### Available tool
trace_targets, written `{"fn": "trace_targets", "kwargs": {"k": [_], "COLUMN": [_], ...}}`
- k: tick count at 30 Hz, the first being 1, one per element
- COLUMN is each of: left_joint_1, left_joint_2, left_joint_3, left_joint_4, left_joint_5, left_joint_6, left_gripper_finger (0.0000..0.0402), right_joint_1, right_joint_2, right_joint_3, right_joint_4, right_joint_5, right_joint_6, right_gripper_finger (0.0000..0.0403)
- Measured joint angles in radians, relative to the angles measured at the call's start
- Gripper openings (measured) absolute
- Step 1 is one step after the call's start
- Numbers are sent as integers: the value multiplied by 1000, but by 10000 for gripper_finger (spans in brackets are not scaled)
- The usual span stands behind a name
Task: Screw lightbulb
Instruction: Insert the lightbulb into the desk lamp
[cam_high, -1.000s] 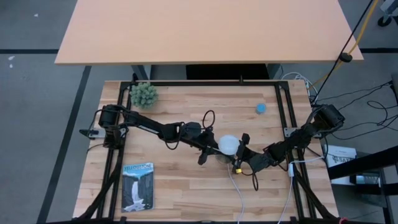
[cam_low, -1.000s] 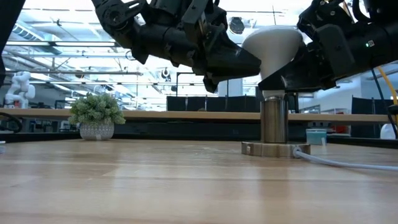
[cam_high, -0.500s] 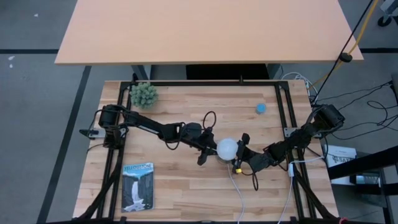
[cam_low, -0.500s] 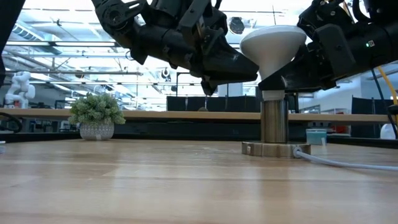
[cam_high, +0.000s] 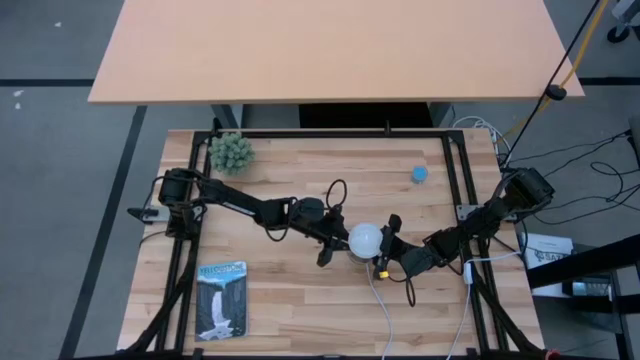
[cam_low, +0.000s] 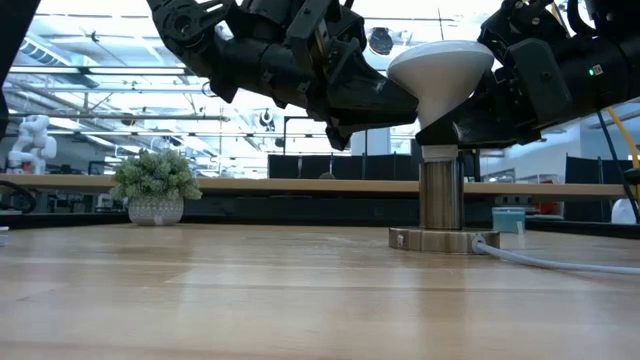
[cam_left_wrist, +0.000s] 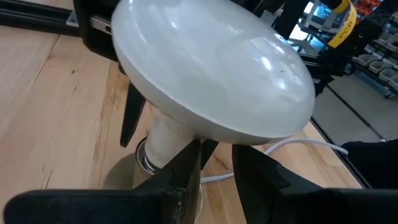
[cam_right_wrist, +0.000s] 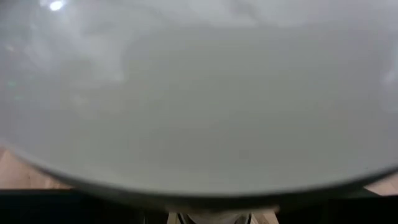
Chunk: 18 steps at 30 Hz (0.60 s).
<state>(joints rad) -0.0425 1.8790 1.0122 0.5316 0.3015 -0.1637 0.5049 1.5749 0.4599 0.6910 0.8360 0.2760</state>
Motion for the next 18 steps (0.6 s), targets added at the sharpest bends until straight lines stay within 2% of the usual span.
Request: {"fn": "trace_targets", "kwargs": {"k": [12, 18], "left_joint_1": [0, 9], "left_joint_2": [0, 0], "left_joint_3": [0, 0], "left_joint_4": [1, 1], "left_joint_5": [7, -114], "left_joint_6": [0, 16], "left_gripper_finger": [96, 96], "right_joint_1": [0, 0], "right_joint_2": [0, 0], "right_joint_3": [0, 0], "right_joint_4": [0, 0], "right_joint_5": [0, 0], "right_joint_6": [0, 0], "right_gripper_finger": [212, 212]}}
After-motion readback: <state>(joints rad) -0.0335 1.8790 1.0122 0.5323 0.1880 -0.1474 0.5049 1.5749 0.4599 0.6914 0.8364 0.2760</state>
